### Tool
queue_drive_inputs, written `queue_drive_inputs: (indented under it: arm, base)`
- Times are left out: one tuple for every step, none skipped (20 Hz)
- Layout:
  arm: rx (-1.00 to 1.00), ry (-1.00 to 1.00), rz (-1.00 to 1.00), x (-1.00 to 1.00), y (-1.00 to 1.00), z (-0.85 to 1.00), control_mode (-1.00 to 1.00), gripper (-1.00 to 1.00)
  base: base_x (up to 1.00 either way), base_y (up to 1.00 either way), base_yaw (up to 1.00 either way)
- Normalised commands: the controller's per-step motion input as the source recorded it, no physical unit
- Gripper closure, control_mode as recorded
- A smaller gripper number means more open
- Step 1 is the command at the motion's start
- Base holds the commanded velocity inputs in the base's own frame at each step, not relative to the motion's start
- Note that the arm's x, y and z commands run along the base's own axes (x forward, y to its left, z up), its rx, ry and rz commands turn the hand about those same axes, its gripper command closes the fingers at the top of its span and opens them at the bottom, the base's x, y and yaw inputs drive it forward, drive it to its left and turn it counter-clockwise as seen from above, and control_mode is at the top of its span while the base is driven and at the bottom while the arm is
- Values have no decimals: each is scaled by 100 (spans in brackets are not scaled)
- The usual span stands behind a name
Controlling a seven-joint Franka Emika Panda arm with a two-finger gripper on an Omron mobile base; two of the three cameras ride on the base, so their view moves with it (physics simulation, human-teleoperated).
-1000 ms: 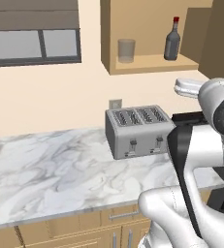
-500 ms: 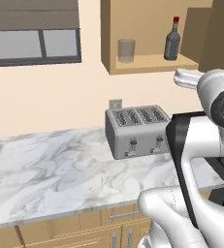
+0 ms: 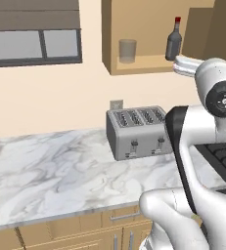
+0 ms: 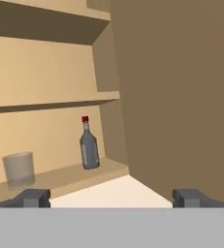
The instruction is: There is a bowl on the dining counter. Grab a lemon wedge from the fridge and place it in the bowl. Then get the liquor bottle and glass cup from the cabinet and place them next to the bowl.
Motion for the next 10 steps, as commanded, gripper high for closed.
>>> queue_drive_inputs:
  arm:
    - [0,0,0,51,0,6,-100,-100]
    - [0,0,0,60,0,4,-100,-100]
    - [0,0,0,62,0,4,-100,-100]
    - [0,0,0,61,0,1,-100,-100]
    - [0,0,0,64,0,0,-100,-100]
    - [0,0,0,67,0,0,-100,-100]
    - [0,1,0,71,0,0,-100,-100]
    - [0,0,0,73,0,0,-100,-100]
    - [0,0,0,74,0,1,-100,-100]
    - [0,0,0,77,0,2,-100,-100]
  base:
    - [0,0,0]
    - [0,0,0]
    - [0,0,0]
    - [0,0,0]
    - [0,0,0]
    - [0,0,0]
    - [0,0,0]
    - [0,0,0]
    - [0,0,0]
    - [0,0,0]
